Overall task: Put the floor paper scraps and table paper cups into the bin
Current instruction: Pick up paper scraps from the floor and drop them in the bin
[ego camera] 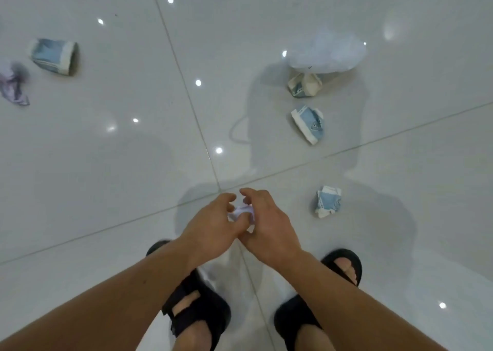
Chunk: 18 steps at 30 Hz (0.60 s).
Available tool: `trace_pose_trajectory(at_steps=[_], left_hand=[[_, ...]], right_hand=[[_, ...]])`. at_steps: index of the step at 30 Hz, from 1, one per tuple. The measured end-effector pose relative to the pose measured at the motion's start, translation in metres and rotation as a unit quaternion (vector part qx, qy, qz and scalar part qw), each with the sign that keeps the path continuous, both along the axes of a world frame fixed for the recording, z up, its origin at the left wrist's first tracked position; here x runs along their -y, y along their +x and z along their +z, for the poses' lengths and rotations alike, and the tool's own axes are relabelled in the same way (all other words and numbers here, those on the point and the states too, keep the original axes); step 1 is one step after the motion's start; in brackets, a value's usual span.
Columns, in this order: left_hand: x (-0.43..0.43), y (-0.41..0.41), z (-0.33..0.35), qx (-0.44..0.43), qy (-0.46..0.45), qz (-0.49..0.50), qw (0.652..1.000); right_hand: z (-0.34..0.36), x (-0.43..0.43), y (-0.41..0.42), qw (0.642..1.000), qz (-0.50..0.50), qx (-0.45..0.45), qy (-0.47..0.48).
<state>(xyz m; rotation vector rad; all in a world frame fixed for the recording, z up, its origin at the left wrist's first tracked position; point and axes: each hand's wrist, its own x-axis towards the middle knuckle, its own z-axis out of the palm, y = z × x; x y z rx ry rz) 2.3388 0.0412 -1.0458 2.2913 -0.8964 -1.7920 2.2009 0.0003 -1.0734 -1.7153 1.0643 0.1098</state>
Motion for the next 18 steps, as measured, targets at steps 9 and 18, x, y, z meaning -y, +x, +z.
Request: trace_pose_trajectory(at_steps=[9, 18], left_hand=[[0.033, -0.021, 0.005, -0.006, -0.042, -0.015, 0.999], [0.002, -0.03, -0.034, 0.035, -0.023, -0.032, 0.999]], right_hand=[[-0.006, 0.038, -0.086, 0.987, 0.046, -0.123, -0.098], [-0.072, 0.051, -0.129, 0.947, -0.051, -0.301, -0.095]])
